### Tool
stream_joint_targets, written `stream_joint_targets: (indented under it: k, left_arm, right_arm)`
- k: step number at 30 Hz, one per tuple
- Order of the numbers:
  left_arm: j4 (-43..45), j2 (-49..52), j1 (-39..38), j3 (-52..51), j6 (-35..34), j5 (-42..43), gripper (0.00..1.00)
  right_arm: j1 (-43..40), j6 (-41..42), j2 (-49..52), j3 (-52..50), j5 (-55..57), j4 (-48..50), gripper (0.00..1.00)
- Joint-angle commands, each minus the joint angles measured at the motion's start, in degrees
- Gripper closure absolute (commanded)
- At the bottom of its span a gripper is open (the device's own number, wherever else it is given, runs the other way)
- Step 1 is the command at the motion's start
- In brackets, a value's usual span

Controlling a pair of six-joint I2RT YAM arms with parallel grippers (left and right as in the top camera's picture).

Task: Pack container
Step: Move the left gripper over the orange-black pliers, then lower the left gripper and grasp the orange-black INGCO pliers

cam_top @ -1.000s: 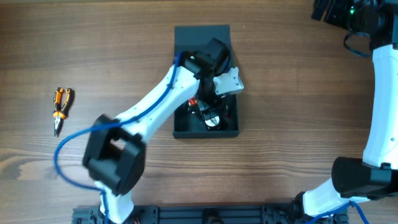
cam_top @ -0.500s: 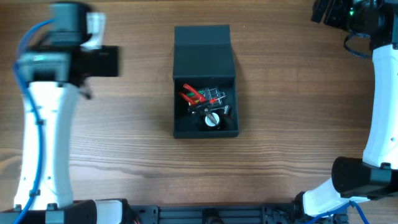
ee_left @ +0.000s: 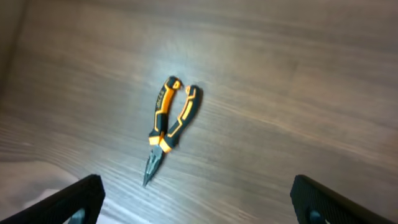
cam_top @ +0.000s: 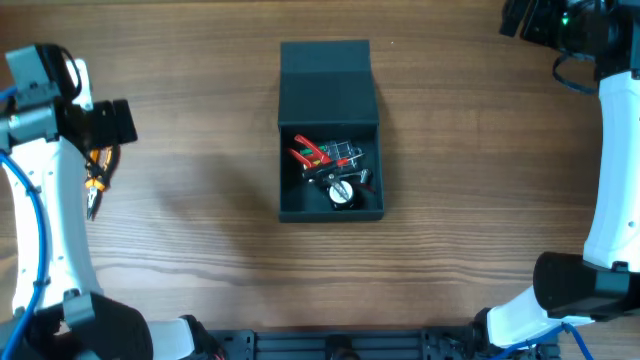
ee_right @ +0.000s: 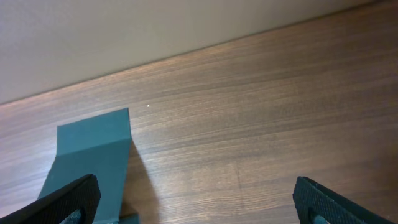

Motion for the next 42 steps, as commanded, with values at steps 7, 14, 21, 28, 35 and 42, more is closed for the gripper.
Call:
stream_joint_targets:
  k: [7,14,21,28,35,42]
  left_arm:
    - [7.9,0.5,5.5,-12.1,4.5,1.9,0.00]
    - [9.2,7.1,9.3,-12.3,10.6,6.5,0.00]
    - [14.2,13.9,11.8,-12.3,13.3,9.8,0.00]
    - [20.6,17.5,11.9,-12.3,14.9,9.6,0.00]
    - [24.5,19.6,12.7,-12.3,15.1,9.7,0.00]
    - [25.2,21.6,14.8,-12.3,14.8,17.0,0.00]
  right_arm:
    - [0.0,-0.8,0.7,-0.1,-0.5,-1.1,0.00]
    - [0.0,-0.8,0.7,-0.1,-0.3,-2.0,0.00]
    - [0.0,-0.8,0.7,-0.1,-0.3,-3.0,0.00]
    - [0.0,-0.8,0.7,-0.1,-0.3,-3.7,0.00]
    - [0.0,-0.7,0.7,-0.1,-0.3,-4.9,0.00]
    - [0.0,-0.7,0.7,-0.1,-0.3,-5.3,0.00]
